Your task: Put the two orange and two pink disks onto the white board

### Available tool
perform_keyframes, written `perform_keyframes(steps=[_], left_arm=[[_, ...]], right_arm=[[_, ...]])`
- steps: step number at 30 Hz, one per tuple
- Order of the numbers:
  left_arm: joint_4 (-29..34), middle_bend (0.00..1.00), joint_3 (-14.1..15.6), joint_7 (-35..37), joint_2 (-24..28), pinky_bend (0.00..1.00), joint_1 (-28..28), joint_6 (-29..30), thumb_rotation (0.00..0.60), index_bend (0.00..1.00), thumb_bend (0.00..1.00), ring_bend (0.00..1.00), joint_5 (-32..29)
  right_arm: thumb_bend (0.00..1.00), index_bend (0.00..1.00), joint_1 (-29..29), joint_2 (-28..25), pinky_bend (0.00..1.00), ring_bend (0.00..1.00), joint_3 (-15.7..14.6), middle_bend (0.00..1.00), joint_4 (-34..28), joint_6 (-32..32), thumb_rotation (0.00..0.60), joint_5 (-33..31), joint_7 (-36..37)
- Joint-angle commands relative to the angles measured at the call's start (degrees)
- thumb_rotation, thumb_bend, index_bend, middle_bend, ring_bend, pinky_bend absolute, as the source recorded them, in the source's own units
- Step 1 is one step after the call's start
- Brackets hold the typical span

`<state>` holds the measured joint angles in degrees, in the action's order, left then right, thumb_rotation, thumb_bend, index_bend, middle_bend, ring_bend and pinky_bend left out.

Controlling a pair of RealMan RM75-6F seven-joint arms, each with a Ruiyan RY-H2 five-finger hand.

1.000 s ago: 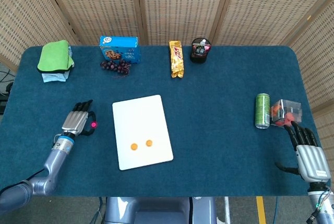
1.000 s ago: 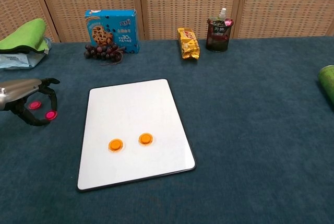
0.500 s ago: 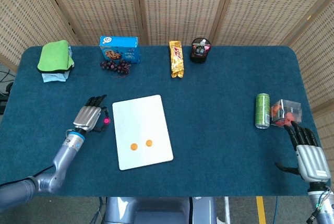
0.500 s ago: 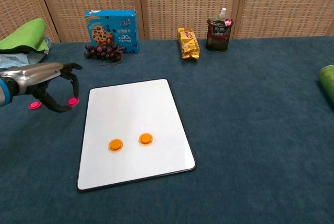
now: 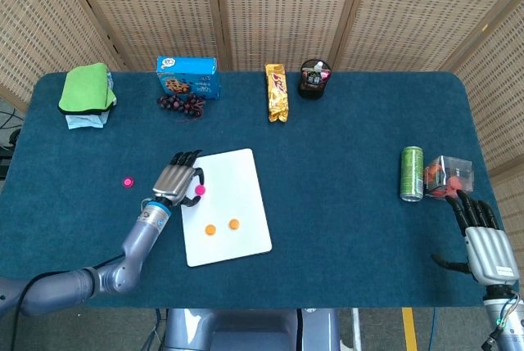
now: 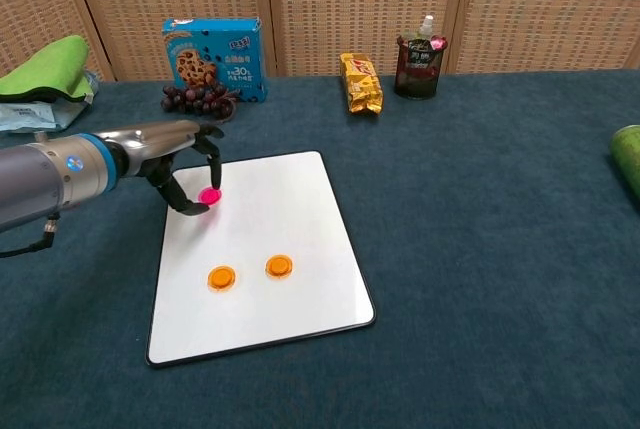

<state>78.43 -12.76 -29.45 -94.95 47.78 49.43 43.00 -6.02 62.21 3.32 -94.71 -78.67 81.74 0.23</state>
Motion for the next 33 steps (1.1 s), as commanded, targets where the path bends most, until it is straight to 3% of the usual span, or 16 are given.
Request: perform_keyframes(steps=[1, 10, 12, 15, 18, 25, 33], left_arm=[[-0.65, 0.00, -0.62, -1.50, -1.45, 0.00, 1.57, 0.26, 0.600, 0.57, 0.33, 0.00, -1.81], [-3.80, 0.00, -1.49, -3.66, -5.49, 0.00, 4.81, 1.05, 0.600, 0.56, 0.33, 0.00, -5.78], [-4.39, 0.00, -1.25, -4.11, -5.83, 0.00, 5.12, 1.40, 0.600, 0.47, 0.32, 0.00, -5.95], [-4.33, 0.00, -1.26, -4.33, -5.80, 0.00, 5.35, 1.63, 0.600, 0.24, 0.30, 0.00, -6.48], [-3.63, 0.00, -1.23, -3.87, -5.09, 0.00, 5.22, 1.65, 0.600, 0.17, 0.30, 0.00, -6.34], [-0.11, 0.00, -0.25, -0.85, -0.06, 0.00, 2.65, 2.36, 0.600, 0.17, 0.30, 0.00, -4.38], [1.03, 0.00, 5.94, 7.58, 9.54, 0.00, -5.84, 3.00, 0.600, 0.30, 0.30, 0.00, 3.31]], right_arm=[[0.03, 0.00, -0.02, -0.03, 0.00, 0.00, 0.02, 0.00, -0.04, 0.07, 0.600, -0.08, 0.01], [0.03, 0.00, -0.14, -0.21, 0.00, 0.00, 0.04, 0.00, -0.05, 0.50, 0.600, -0.33, 0.51], [0.03, 0.00, -0.16, -0.23, 0.00, 0.00, 0.04, 0.00, -0.10, 0.56, 0.600, -0.39, 0.55], [0.03, 0.00, -0.18, -0.27, 0.00, 0.00, 0.00, 0.00, -0.10, 0.63, 0.600, -0.40, 0.42], [0.03, 0.00, -0.17, -0.26, 0.00, 0.00, 0.02, 0.00, -0.14, 0.59, 0.600, -0.41, 0.42], [0.03, 0.00, -0.15, -0.26, 0.00, 0.00, 0.01, 0.00, -0.17, 0.49, 0.600, -0.35, 0.47], [0.03, 0.00, -0.10, -0.19, 0.00, 0.00, -0.07, 0.00, -0.31, 0.35, 0.600, -0.24, -0.12]])
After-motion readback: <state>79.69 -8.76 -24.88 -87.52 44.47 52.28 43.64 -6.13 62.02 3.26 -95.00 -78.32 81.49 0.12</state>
